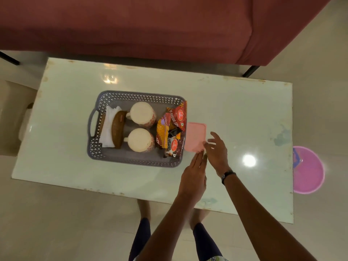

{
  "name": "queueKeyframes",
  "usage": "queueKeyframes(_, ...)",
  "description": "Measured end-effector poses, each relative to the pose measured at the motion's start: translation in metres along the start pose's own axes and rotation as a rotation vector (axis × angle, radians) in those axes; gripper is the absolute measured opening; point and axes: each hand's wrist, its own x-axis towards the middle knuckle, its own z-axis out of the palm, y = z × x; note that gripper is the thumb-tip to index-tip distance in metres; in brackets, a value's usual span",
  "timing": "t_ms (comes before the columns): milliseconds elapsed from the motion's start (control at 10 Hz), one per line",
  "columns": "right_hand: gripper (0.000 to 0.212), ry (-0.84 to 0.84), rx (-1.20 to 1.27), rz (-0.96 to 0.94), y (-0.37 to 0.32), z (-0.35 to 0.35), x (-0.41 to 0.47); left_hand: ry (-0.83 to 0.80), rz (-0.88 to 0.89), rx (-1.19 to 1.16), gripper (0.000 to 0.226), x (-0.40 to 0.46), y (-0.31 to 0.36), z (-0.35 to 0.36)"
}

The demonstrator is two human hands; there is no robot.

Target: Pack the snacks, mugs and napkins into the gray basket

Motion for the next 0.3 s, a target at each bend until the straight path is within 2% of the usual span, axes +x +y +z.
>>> queueKeyframes(100, 0.044, 0.103, -0.036, -0.050, -0.001, -0.002, -0.034, 0.041, 0.103, 0.002, 0.052, -0.021, -0.009, -0.031)
queueKeyframes(200, 0.042, 0.167, -0.049, -0.046, -0.011, 0.003, -0.074, 0.143, 0.085, -0.083, 0.046, -0.047, -0.034, -0.079)
queueKeyframes(300, 0.038, 0.236, -0.072, -0.092, -0.027, 0.007, -0.111, 0.188, 0.048, -0.146, 0.049, -0.071, -0.067, -0.138)
